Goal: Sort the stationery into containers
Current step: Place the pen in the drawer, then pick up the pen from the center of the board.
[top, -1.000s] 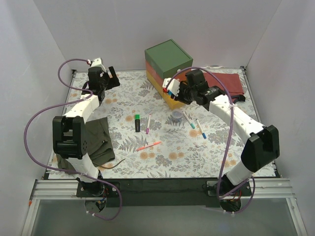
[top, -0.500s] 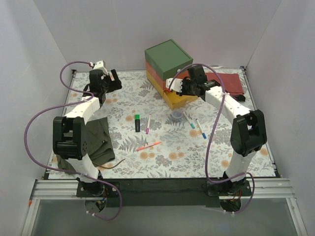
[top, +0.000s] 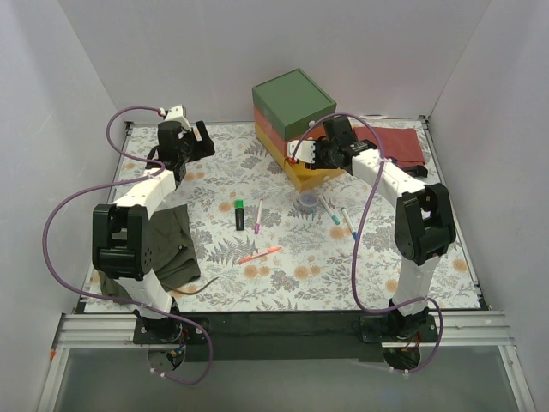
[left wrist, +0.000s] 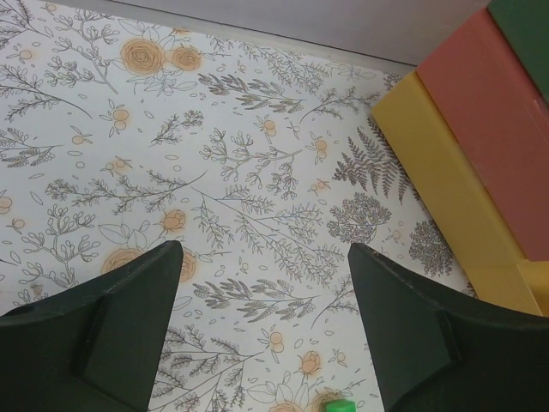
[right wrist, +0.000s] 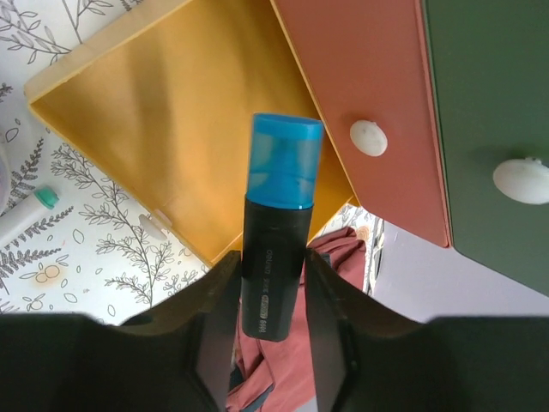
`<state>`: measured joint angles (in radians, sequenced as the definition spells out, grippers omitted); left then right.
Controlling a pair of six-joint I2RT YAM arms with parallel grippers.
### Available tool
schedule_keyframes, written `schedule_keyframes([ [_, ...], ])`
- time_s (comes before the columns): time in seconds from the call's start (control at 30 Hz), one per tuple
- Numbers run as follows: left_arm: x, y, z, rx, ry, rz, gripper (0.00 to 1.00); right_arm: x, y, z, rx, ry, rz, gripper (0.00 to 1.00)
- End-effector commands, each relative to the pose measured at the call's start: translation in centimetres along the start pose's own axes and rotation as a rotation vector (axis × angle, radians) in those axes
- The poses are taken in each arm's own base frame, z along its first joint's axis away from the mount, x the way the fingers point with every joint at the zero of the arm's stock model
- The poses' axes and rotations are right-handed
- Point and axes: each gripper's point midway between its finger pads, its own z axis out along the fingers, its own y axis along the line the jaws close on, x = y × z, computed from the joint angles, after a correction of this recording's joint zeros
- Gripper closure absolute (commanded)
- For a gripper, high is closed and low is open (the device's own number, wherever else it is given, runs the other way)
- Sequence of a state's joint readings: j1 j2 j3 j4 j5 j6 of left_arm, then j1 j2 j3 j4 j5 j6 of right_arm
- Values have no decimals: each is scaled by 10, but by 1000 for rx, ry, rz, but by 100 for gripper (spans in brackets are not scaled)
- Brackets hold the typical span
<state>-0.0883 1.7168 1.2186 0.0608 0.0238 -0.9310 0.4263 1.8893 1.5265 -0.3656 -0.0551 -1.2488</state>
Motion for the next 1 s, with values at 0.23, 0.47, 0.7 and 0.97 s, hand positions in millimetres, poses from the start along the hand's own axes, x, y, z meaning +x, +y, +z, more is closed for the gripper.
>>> schedule_keyframes([
  [0.23,-11,-8,-12,24,-20,37,20,-11,-36,-28,123,-53,101,50],
  [0.47,87,-50,-31,105,372,218,34,-23,-45,-51,156,-114,444,50],
  [0.7,147,-59,-62,42,578,215,41,-23,-33,-54,141,-108,625,48],
  [0.97,186,-51,-62,-19,678,265,45,-14,-28,-63,143,-107,681,48],
])
